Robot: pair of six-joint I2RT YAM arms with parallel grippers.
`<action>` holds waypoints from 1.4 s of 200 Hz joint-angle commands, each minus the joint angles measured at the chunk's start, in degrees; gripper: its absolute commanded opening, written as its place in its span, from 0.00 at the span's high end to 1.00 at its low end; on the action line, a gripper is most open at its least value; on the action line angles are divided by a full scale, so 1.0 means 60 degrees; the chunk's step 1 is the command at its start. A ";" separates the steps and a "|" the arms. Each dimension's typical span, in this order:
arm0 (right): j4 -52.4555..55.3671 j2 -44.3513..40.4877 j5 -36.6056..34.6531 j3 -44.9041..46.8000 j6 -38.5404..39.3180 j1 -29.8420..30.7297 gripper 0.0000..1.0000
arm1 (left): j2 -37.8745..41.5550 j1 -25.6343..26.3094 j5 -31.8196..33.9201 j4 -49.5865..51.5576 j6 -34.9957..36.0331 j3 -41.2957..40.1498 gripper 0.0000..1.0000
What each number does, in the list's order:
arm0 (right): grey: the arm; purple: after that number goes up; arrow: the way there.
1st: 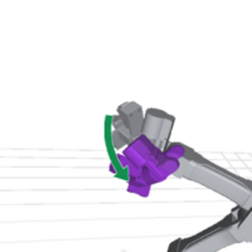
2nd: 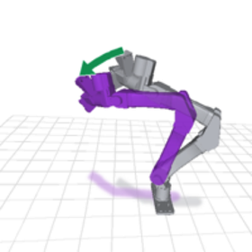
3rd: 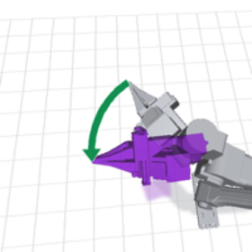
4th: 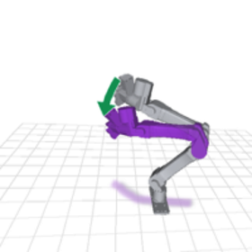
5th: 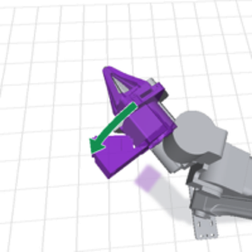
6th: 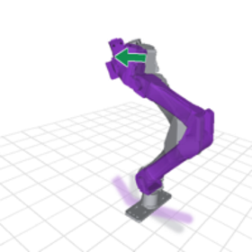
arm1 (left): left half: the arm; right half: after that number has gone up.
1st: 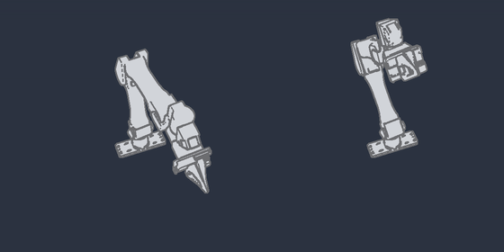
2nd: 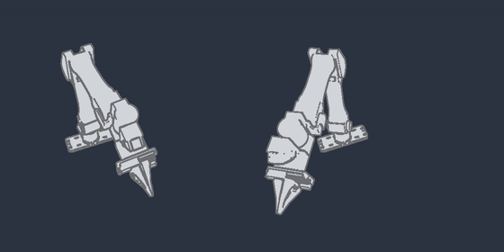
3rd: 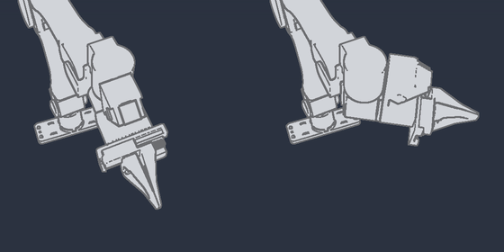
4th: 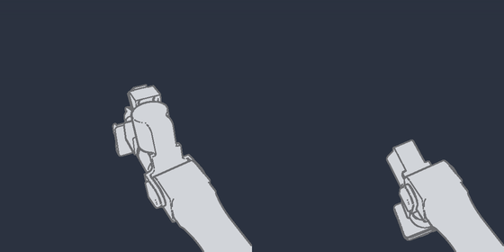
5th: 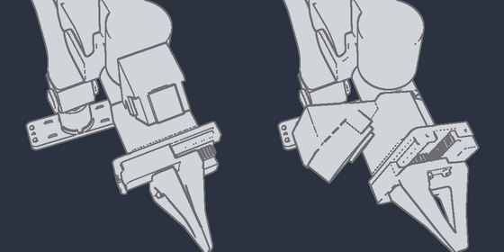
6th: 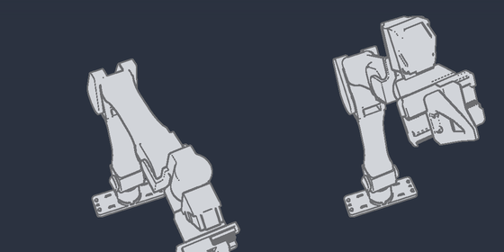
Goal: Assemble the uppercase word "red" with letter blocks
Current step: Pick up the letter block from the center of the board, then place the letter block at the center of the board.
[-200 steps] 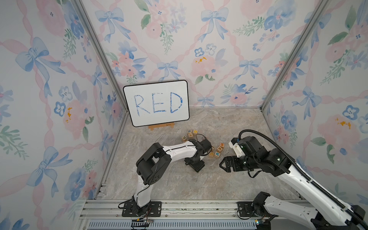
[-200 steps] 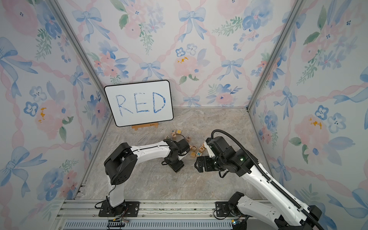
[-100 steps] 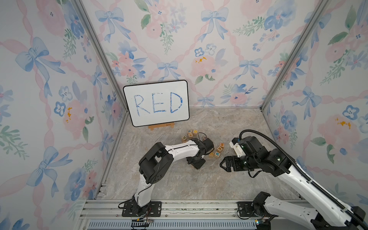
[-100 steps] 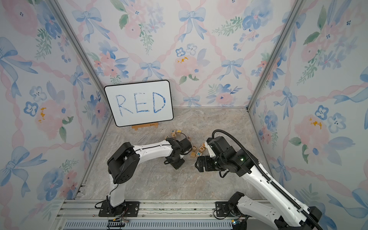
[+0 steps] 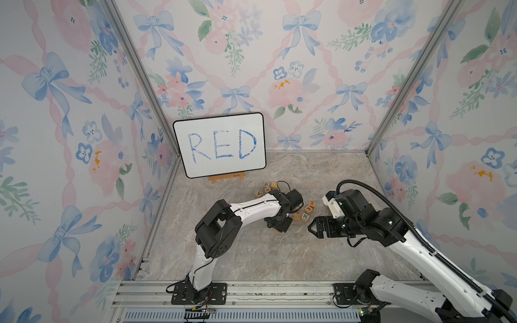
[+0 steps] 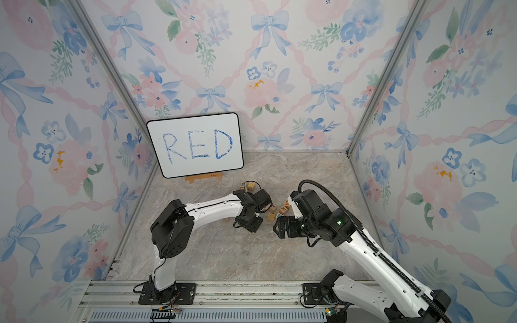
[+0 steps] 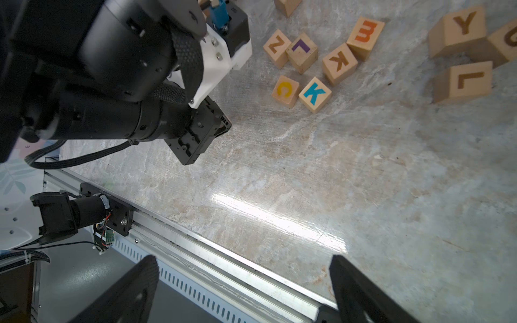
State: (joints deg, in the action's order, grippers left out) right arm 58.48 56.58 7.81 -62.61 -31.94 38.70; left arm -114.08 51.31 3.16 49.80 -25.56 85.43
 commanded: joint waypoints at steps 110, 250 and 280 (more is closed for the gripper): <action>-0.0949 -0.0334 -0.0058 0.0767 -0.0028 -0.0244 0.03 | 0.0054 -0.1181 -0.1100 0.0223 -0.9046 0.0409 0.86; -0.0557 -0.0779 -0.0116 0.0766 0.0167 -0.0569 0.03 | -0.1042 -0.1401 -0.0778 0.0091 -1.1079 0.1003 0.69; -0.0515 -0.0834 -0.0088 0.0807 0.0208 -0.0635 0.03 | -0.1252 -0.1361 -0.0790 0.0071 -1.0917 0.0926 0.68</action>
State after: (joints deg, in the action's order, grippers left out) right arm 53.34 52.16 7.70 -58.35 -31.75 35.59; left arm -119.79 42.92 -2.39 48.97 -91.74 92.01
